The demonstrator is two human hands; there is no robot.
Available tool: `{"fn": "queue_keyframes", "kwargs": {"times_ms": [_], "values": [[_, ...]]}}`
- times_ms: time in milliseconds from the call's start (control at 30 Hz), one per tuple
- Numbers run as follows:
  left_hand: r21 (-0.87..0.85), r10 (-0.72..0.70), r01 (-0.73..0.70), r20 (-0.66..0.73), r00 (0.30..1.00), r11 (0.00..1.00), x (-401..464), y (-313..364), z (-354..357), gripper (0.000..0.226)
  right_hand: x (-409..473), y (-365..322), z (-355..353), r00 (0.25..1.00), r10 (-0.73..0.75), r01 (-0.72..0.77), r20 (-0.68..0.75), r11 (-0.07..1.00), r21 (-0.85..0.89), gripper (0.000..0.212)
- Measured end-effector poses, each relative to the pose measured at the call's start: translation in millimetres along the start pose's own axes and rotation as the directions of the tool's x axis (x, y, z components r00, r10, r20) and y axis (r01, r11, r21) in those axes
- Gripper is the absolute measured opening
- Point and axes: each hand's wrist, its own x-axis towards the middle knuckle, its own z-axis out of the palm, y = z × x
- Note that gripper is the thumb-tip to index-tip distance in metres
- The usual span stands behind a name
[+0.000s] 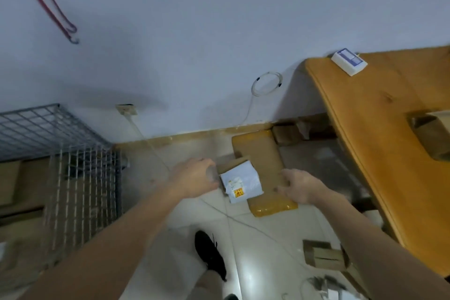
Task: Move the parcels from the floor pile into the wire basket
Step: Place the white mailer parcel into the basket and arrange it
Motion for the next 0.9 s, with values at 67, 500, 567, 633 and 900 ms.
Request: {"fn": "queue_keyframes", "kwargs": {"times_ms": [67, 500, 567, 633, 900], "values": [[-0.016, -0.036, 0.037, 0.073, 0.997, 0.999, 43, -8, 34, 0.060, 40, 12, 16, 0.999, 0.027, -0.028, 0.018, 0.997, 0.071, 0.072], [-0.531, -0.334, 0.438, 0.284, 0.899, 0.725, 326, -56, 306, 0.058, 360, 117, 215, 0.955, 0.164, -0.272, 0.248, 0.821, 0.502, 0.057], [-0.635, -0.434, 0.524, 0.309, 0.846, 0.569, 361, -55, 344, 0.045, 415, 127, 237, 0.959, 0.174, -0.269, 0.225, 0.813, 0.516, 0.059], [-0.735, -0.514, 0.601, 0.400, 0.758, 0.315, 388, -52, 374, 0.045, 462, 130, 252, 0.966, 0.189, -0.253, 0.175, 0.819, 0.515, 0.066], [-0.817, -0.572, 0.570, 0.508, 0.644, -0.084, 402, -33, 427, 0.038, 519, 127, 299, 0.949, 0.292, -0.300, 0.122, 0.706, 0.641, 0.061]]}}
